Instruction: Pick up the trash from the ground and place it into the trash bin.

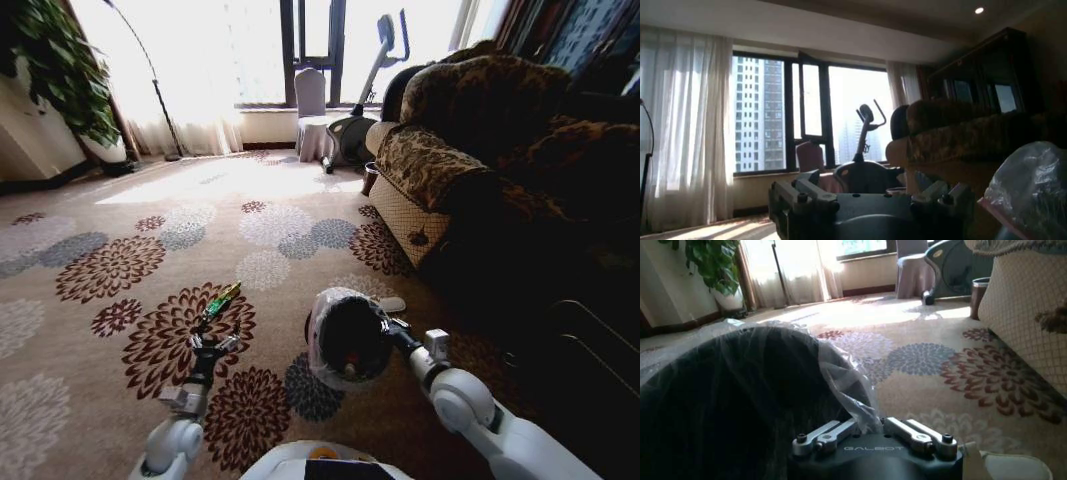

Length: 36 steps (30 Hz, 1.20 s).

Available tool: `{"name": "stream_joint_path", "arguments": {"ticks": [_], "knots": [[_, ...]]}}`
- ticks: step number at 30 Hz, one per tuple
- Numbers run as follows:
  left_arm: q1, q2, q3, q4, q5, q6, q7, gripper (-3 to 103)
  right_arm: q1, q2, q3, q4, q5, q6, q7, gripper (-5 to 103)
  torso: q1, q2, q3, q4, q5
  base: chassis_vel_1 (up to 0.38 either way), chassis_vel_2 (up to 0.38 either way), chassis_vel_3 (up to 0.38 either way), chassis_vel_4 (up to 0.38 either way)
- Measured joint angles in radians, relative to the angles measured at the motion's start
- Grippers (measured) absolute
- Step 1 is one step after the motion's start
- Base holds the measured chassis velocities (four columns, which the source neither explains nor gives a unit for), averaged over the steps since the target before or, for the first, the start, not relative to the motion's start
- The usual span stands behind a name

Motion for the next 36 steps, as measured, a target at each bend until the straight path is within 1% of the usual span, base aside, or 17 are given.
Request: {"name": "stream_joint_path", "arguments": {"ticks": [1, 2, 4, 5, 6, 7, 9, 10, 12, 16, 17, 24, 26, 30, 31, 32, 36], "knots": [[0.000, 0.000, 0.000, 0.000, 0.000, 0.000, 0.000, 93, 0.000, 0.000, 0.000, 0.000, 0.000, 0.000, 0.000, 0, 0.000, 0.000, 0.000, 0.0000, 0.0000, 0.000, 0.000, 0.000, 0.000], [-0.013, 0.002, 0.007, 0.024, 0.036, 0.001, -0.072, 93, -0.003, 0.010, 0.000, -0.001, -0.011, 0.001, 0.000, 0, 0.000, 0.000, 0.000, -0.0001, -0.0019, 0.000, 0.000, 0.000, 0.000], [-0.018, -0.004, 0.025, 0.035, 0.104, 0.057, -0.298, 83, -0.023, 0.026, 0.008, 0.000, -0.027, 0.002, -0.001, 0, 0.000, 0.000, 0.000, -0.0010, -0.0003, 0.000, 0.000, 0.000, 0.000], [-0.018, -0.004, 0.025, 0.035, 0.104, 0.057, -0.298, 83, -0.023, 0.026, 0.008, 0.000, -0.027, 0.002, -0.001, 0, 0.000, 0.000, 0.000, -0.0010, -0.0003, 0.000, 0.000, 0.000, 0.000], [-0.011, -0.014, 0.052, 0.026, 0.132, 0.112, -0.464, 78, -0.040, 0.034, 0.016, 0.001, -0.037, 0.002, -0.004, 0, 0.000, 0.000, 0.000, -0.0009, -0.0001, 0.000, 0.000, 0.000, 0.000], [-0.005, -0.021, 0.066, 0.020, 0.126, 0.138, -0.546, 72, -0.048, 0.037, 0.022, 0.001, -0.042, 0.003, -0.007, 0, 0.000, 0.000, 0.000, -0.0005, -0.0011, 0.000, 0.000, 0.000, 0.000], [-0.004, -0.030, 0.063, 0.025, 0.098, 0.118, -0.536, 77, -0.056, 0.039, 0.029, 0.002, -0.046, 0.006, -0.009, 0, 0.000, 0.000, 0.000, -0.0005, -0.0008, 0.000, 0.000, 0.000, 0.000], [-0.005, -0.038, 0.049, 0.040, 0.110, 0.076, -0.490, 83, -0.057, 0.039, 0.032, 0.004, -0.046, 0.008, -0.010, 0, 0.000, 0.000, 0.000, -0.0004, -0.0003, 0.000, 0.000, 0.000, 0.000], [-0.005, -0.040, 0.047, 0.041, 0.118, 0.073, -0.490, 79, -0.057, 0.039, 0.032, 0.004, -0.046, 0.008, -0.011, 0, 0.000, 0.000, 0.000, -0.0004, -0.0005, 0.000, 0.000, 0.000, 0.000], [-0.008, -0.038, 0.020, 0.035, 0.054, 0.053, -0.380, 67, -0.049, 0.041, 0.027, 0.008, -0.045, 0.008, -0.012, 0, 0.000, 0.000, 0.000, -0.0004, -0.0003, 0.000, 0.000, 0.000, 0.000], [-0.008, -0.038, 0.020, 0.035, 0.054, 0.053, -0.380, 67, -0.049, 0.041, 0.027, 0.008, -0.045, 0.008, -0.012, 0, 0.000, 0.000, 0.000, -0.0004, -0.0003, 0.000, 0.000, 0.000, 0.000], [-0.008, -0.029, 0.017, 0.011, 0.018, 0.042, -0.313, 43, -0.069, 0.049, 0.031, 0.016, -0.053, 0.007, -0.016, 0, 0.000, 0.000, 0.000, -0.0005, -0.0005, 0.000, 0.000, 0.000, 0.000], [-0.004, -0.030, 0.021, 0.006, 0.015, 0.042, -0.309, 43, -0.072, 0.049, 0.034, 0.019, -0.054, 0.008, -0.015, 0, 0.000, 0.000, 0.000, -0.0005, -0.0005, 0.000, 0.000, 0.000, 0.000], [0.000, -0.032, 0.030, -0.006, 0.033, 0.050, -0.341, 32, -0.074, 0.046, 0.041, 0.023, -0.054, 0.008, -0.006, 0, 0.000, 0.000, 0.000, -0.0004, -0.0005, 0.000, 0.000, 0.000, 0.000], [0.002, -0.032, 0.035, -0.013, 0.049, 0.064, -0.384, 28, -0.075, 0.044, 0.043, 0.026, -0.054, 0.007, -0.001, 0, 0.000, 0.000, 0.000, -0.0005, -0.0005, 0.000, 0.000, 0.000, 0.000], [0.006, -0.032, 0.043, -0.024, 0.064, 0.097, -0.435, 32, -0.074, 0.041, 0.044, 0.034, -0.050, 0.007, 0.004, 0, 0.000, 0.000, 0.000, -0.0005, -0.0005, 0.000, 0.000, 0.000, 0.000], [0.006, -0.034, 0.050, -0.030, 0.086, 0.140, -0.487, 43, -0.067, 0.038, 0.044, 0.047, -0.046, 0.007, 0.009, 0, 0.000, 0.000, 0.000, -0.0004, -0.0004, 0.000, 0.000, 0.000, 0.000]]}}
